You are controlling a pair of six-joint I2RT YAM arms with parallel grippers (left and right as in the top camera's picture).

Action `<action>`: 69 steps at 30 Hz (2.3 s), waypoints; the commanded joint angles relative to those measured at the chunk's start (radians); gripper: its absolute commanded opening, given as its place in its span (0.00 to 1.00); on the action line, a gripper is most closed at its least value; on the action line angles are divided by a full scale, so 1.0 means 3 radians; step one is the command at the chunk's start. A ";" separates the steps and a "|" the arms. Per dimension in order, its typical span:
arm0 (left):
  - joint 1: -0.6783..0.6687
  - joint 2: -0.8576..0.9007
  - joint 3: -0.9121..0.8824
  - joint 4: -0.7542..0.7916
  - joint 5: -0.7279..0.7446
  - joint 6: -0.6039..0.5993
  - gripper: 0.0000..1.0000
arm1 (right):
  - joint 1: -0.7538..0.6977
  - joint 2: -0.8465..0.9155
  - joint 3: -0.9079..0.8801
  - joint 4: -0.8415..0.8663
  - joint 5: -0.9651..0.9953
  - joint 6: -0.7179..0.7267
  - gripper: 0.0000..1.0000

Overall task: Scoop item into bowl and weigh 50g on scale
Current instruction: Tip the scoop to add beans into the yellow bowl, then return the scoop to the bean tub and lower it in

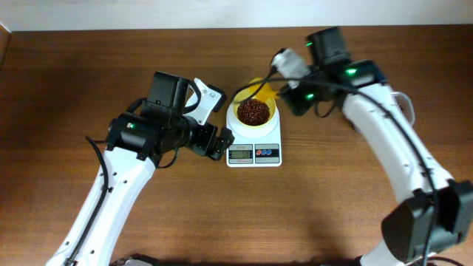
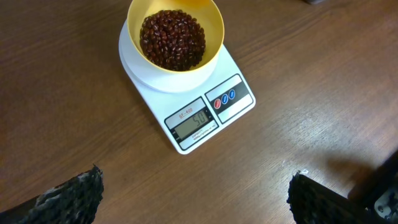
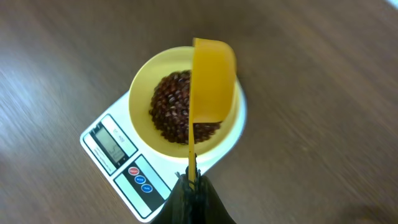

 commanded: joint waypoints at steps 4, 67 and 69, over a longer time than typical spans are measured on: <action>-0.0004 0.0027 -0.0022 0.0004 0.0025 0.0069 0.99 | -0.0856 -0.0263 0.0108 -0.0043 -0.1359 0.0558 0.04; -0.0004 0.0027 -0.0022 0.0004 0.0025 0.0069 0.99 | -0.2617 0.0212 -0.0193 -0.0857 0.0187 0.1867 0.99; -0.0004 0.0027 -0.0022 0.0004 0.0025 0.0069 0.99 | -0.2614 0.0212 -0.0193 -0.0852 0.0195 0.1905 0.99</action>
